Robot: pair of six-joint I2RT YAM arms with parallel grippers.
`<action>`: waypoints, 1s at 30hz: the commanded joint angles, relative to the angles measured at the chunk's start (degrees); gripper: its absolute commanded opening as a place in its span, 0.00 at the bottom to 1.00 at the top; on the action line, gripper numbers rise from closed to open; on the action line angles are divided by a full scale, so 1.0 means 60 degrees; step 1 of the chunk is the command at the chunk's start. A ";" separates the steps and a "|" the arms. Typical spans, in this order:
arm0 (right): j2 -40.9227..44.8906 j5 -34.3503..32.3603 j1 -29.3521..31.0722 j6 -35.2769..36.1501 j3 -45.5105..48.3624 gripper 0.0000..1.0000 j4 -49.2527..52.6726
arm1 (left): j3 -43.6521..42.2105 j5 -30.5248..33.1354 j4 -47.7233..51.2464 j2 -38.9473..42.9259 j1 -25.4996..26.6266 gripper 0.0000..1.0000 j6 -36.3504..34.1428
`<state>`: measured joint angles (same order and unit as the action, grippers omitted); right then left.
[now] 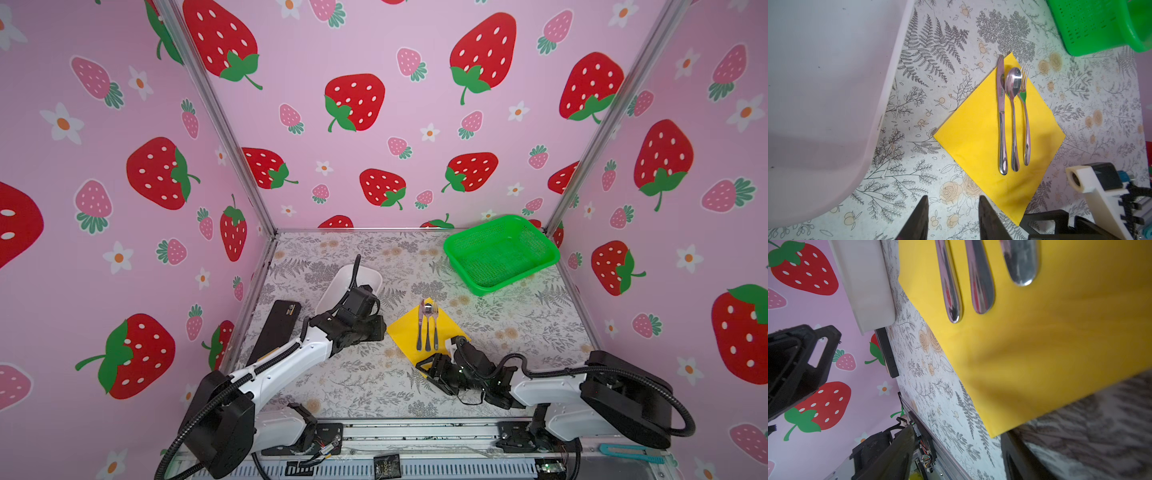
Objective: Place the utensils on the paper napkin and roll it up
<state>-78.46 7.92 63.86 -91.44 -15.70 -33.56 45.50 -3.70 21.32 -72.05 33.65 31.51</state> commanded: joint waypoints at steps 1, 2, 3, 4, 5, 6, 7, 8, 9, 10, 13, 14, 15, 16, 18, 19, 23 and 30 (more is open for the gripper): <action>0.0179 -0.0681 -0.0007 0.0112 -0.0131 0.69 -0.0072 | -0.0071 -0.0247 -0.0187 0.0004 0.0017 0.42 -0.0363; 0.0277 -0.0781 -0.0008 0.0195 -0.0189 0.70 -0.0048 | -0.0090 -0.0388 -0.0260 -0.0037 0.0017 0.42 -0.0432; 0.0369 -0.0881 -0.0008 0.0256 -0.0209 0.72 -0.0061 | -0.0111 -0.0518 -0.0339 -0.0121 0.0017 0.42 -0.0522; 0.0401 -0.0941 -0.0042 0.0274 -0.0209 0.72 -0.0061 | -0.0105 -0.0546 -0.0374 -0.0208 0.0011 0.42 -0.0527; 0.0407 -0.0908 -0.0103 0.0298 -0.0191 0.73 -0.0115 | -0.0126 -0.0607 -0.0451 -0.0293 0.0017 0.42 -0.0481; 0.0383 -0.0836 -0.0173 0.0319 -0.0138 0.74 -0.0319 | -0.0157 -0.0629 -0.0561 -0.0385 0.0017 0.42 -0.0450; 0.0328 -0.0762 -0.0210 0.0322 -0.0069 0.74 -0.0602 | -0.0172 -0.0904 -0.0667 -0.0451 0.0017 0.43 -0.0436; 0.0228 -0.0667 -0.0265 0.0320 -0.0022 0.74 -0.0924 | -0.0200 -0.1101 -0.0778 -0.0524 0.0017 0.43 -0.0408; 0.0134 -0.0559 -0.0312 0.0343 -0.0005 0.74 -0.1168 | -0.0227 -0.1255 -0.0900 -0.0605 0.0017 0.43 -0.0417; 0.0042 -0.0516 -0.0352 0.0374 -0.0016 0.75 -0.1291 | -0.0245 -0.1367 -0.0990 -0.0670 0.0013 0.43 -0.0423; -0.0202 -0.0533 -0.0384 0.0437 -0.0105 0.75 -0.1482 | -0.0338 -0.1723 -0.1305 -0.0858 0.0042 0.43 -0.0503; -0.0236 -0.0569 -0.0403 0.0495 -0.0155 0.76 -0.1469 | -0.0346 -0.1858 -0.1387 -0.0895 0.0047 0.43 -0.0545; -0.0258 -0.0628 -0.0418 0.0543 -0.0180 0.76 -0.1439 | -0.0361 -0.2011 -0.1474 -0.0917 0.0068 0.43 -0.0620; -0.0281 -0.0645 -0.0437 0.0559 -0.0177 0.76 -0.1430 | -0.0382 -0.2090 -0.1526 -0.0953 0.0088 0.43 -0.0659; -0.0312 -0.0660 -0.0508 0.0525 -0.0126 0.76 -0.1464 | -0.0376 -0.2429 -0.1682 -0.1038 0.0119 0.43 -0.0836; -0.0299 -0.0687 -0.0528 0.0530 -0.0093 0.76 -0.1465 | -0.0376 -0.2570 -0.1748 -0.1092 0.0148 0.42 -0.0913; -0.0187 -0.0749 -0.0645 0.0741 -0.0027 0.76 -0.1313 | -0.0509 -0.3091 -0.2412 -0.1331 0.0339 0.40 -0.1206; -0.0219 -0.0260 -0.0738 0.1032 0.0092 0.75 -0.1178 | -0.1617 -0.3052 -0.4372 -0.0985 0.1199 0.39 -0.2752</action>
<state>-79.81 5.48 59.81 -85.45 -15.79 -40.64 38.35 -20.56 1.91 -79.42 39.13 21.67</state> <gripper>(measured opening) 0.753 0.392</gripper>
